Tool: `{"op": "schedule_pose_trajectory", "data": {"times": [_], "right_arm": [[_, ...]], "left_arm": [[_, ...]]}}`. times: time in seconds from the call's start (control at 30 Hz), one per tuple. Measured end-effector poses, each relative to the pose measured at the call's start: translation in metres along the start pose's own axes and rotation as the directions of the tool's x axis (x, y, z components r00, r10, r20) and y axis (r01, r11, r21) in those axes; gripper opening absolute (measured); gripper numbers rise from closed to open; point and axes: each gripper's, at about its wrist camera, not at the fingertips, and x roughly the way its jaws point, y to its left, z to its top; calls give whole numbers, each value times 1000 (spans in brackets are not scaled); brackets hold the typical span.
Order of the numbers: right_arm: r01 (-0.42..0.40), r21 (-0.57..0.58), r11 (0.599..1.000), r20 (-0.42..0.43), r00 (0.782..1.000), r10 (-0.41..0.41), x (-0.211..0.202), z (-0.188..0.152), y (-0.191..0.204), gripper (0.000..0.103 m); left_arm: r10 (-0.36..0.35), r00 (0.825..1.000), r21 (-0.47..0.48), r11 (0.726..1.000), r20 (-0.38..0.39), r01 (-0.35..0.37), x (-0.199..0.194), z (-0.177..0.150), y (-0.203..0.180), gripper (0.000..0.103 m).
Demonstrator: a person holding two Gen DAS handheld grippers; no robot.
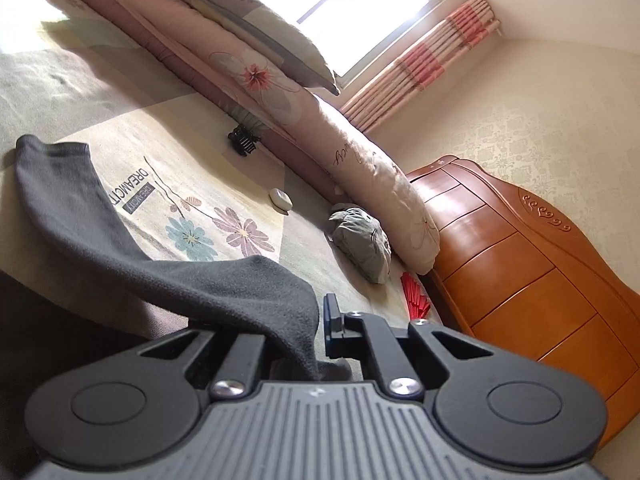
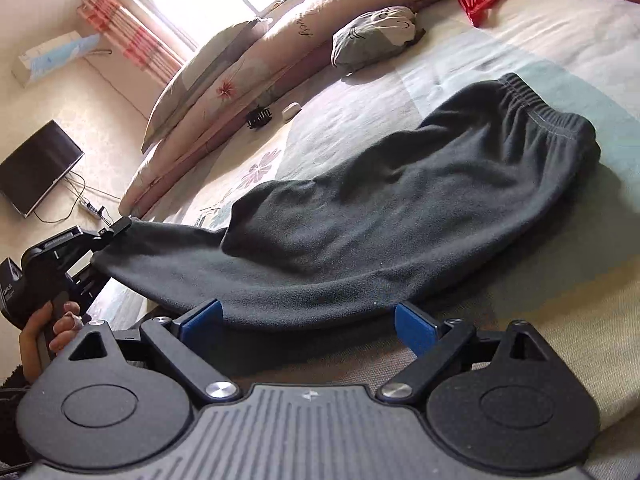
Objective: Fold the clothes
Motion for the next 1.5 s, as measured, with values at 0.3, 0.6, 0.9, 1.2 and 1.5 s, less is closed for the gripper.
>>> {"op": "schedule_pose_trajectory", "data": {"times": [0.3, 0.6, 0.9, 1.2, 1.5], "right_arm": [[104, 123, 987, 118, 986, -119, -27, 16, -40, 85], [258, 225, 939, 177, 937, -300, -31, 36, -79, 46], [337, 199, 920, 184, 909, -373, -20, 47, -85, 7], [375, 192, 907, 181, 895, -408, -24, 48, -89, 6], [413, 163, 896, 186, 879, -439, -23, 52, -82, 6]], "left_arm": [[18, 999, 88, 996, -27, -15, -23, -10, -13, 6], [42, 997, 80, 996, -71, -36, -21, -19, -2, 6], [37, 994, 64, 997, -103, -30, -20, -21, 4, 6], [104, 980, 20, 995, -168, -102, -20, -33, 34, 6], [108, 980, 28, 994, -169, -105, -27, -33, 40, 6]]}}
